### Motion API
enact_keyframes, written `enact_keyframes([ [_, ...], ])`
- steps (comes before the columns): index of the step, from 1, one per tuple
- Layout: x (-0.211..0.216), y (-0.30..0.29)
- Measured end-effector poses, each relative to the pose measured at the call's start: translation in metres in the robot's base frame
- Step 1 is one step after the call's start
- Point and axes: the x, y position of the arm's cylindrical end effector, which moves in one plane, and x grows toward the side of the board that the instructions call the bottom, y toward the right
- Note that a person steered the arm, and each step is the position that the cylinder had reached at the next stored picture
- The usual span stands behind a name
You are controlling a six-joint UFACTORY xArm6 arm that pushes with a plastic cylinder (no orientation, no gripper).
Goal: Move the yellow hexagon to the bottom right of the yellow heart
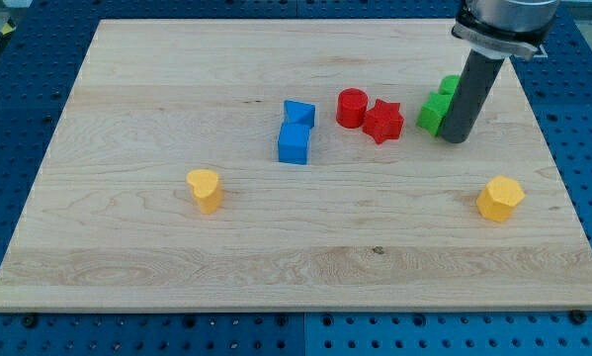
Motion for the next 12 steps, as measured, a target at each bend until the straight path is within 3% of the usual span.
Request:
enact_keyframes([
  [2, -0.015, 0.005],
  [4, 0.024, 0.008],
  [6, 0.021, -0.017],
  [12, -0.041, -0.033],
])
